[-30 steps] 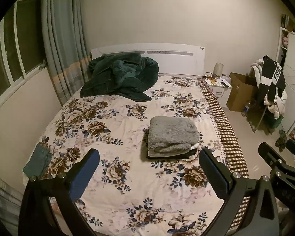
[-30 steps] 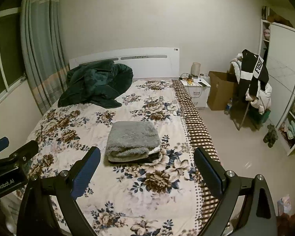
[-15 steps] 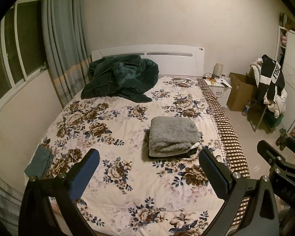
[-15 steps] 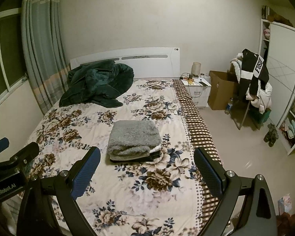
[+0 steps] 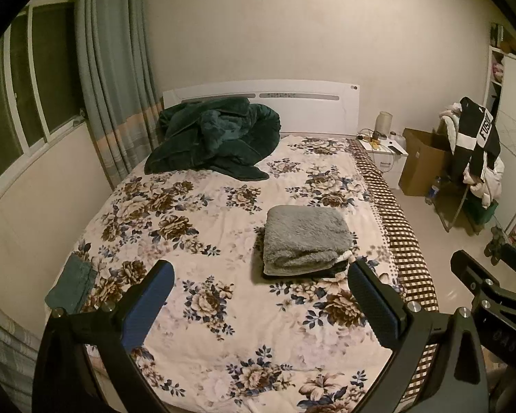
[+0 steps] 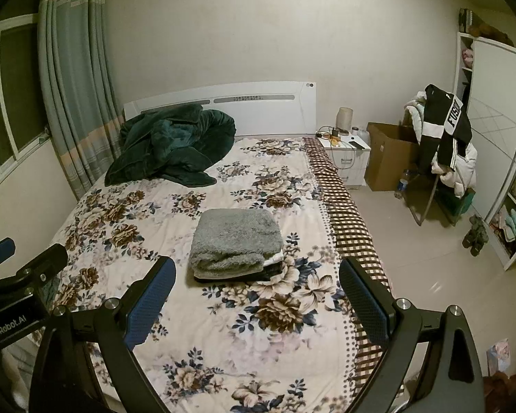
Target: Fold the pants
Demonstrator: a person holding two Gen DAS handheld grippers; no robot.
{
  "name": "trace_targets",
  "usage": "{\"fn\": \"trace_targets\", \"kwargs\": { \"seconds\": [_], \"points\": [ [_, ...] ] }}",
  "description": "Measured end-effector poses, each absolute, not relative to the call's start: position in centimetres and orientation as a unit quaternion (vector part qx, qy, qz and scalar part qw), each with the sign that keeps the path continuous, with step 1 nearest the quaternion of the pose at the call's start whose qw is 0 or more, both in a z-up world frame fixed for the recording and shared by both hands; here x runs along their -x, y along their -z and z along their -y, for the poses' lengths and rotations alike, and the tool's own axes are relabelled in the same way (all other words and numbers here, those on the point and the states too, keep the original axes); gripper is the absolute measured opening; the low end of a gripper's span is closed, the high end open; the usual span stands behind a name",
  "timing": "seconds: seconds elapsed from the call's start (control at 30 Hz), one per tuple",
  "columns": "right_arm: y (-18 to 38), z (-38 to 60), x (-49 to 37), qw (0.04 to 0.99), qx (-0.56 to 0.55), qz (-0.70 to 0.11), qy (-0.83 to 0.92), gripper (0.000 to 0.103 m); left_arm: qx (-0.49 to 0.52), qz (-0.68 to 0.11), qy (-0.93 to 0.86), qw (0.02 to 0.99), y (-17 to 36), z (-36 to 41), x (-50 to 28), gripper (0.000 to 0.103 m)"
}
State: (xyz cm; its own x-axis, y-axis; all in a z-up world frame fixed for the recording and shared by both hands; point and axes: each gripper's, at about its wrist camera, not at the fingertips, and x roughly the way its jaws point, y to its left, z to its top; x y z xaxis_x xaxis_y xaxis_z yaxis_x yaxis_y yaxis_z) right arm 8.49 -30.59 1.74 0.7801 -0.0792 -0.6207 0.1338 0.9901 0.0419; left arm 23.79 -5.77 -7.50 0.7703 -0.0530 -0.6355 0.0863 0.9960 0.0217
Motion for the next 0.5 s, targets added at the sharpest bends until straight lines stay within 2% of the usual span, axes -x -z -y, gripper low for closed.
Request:
{"fn": "trace_targets", "kwargs": {
  "seconds": [0.5],
  "points": [
    [-1.61,30.50,-8.39,0.942,-0.044,-0.328,0.055,0.098,-0.022,-0.336,0.033,0.941,7.30,4.94,-23.79,0.103]
  ]
}}
